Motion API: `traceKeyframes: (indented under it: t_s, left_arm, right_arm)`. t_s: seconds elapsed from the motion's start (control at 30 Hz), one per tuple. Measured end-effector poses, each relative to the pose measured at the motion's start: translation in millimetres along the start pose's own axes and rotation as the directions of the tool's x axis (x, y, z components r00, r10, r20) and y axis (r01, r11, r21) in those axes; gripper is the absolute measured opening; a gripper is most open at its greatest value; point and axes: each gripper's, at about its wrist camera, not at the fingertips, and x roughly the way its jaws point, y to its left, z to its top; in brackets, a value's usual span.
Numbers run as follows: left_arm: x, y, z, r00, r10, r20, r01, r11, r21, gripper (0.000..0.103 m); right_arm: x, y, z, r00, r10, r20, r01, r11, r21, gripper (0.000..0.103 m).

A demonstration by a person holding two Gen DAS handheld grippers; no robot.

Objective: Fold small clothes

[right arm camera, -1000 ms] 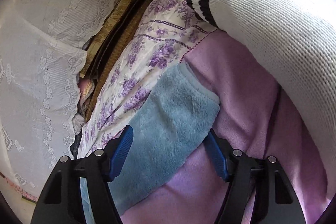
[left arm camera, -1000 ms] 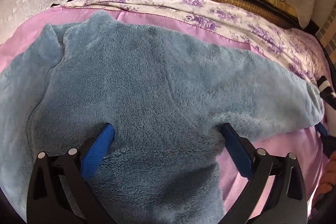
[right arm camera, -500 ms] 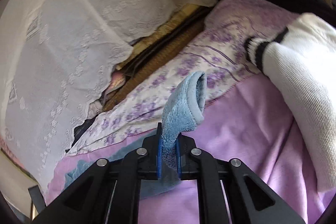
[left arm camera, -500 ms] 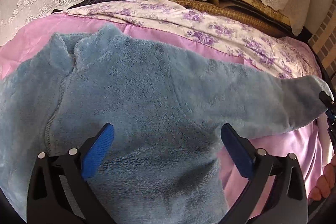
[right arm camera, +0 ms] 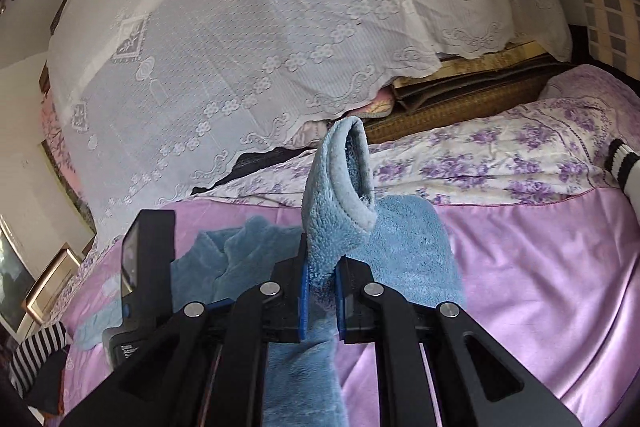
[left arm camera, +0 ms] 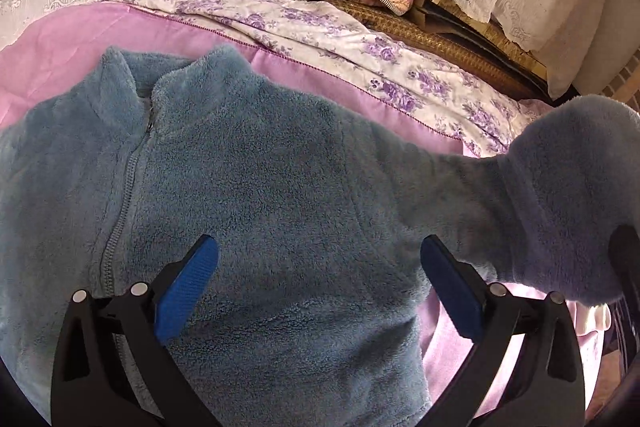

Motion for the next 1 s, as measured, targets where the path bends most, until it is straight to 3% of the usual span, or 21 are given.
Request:
traceKeyframes:
  t_s: [0.13,0.4,0.6,0.73,0.87,0.93,1.0]
  left_arm:
    - [-6.6,7.6,3.3,1.0,-0.03,-0.003,0.029,0.999,-0.015,0.099]
    - [-56.4,56.5,23.1,0.991,0.068,0.113,-0.067,0.998,-0.013,0.099]
    - [-83.6,122.9,29.0,0.967,0.182,0.18,-0.172,0.983,-0.069,0.099]
    - [-87.2,164.5,24.8,0.951,0.251,0.179,-0.234,0.966,-0.109,0.099]
    - [-70.2,196.5,12.4,0.921,0.362,0.144,-0.348,0.93,-0.115,0.099]
    - [-56.9,212.3,7.8,0.91,0.404,0.095,-0.392,0.911,-0.124,0.099]
    - [-51.6,231.8,5.8,0.919,0.392,0.054,-0.377,0.909,-0.18,0.099]
  right_arm:
    - [12.0,37.1,-7.6,0.998,0.047,-0.029,-0.048,0.999,-0.025,0.011]
    - [30.1,113.4,0.7,0.992,0.12,-0.032,-0.122,0.988,-0.091,0.012]
    - [58.1,185.3,-12.3,0.979,0.189,-0.074,-0.198,0.97,-0.143,0.013]
    - [79.1,221.6,-29.6,0.969,0.221,-0.111,-0.237,0.959,-0.156,0.014]
    - [109.0,238.5,-57.8,0.956,0.216,-0.2,-0.249,0.955,-0.162,0.015]
    - [119.4,241.4,-71.6,0.944,0.213,-0.253,-0.261,0.949,-0.176,0.025]
    - [119.2,239.4,-77.4,0.927,0.237,-0.291,-0.294,0.94,-0.172,0.042]
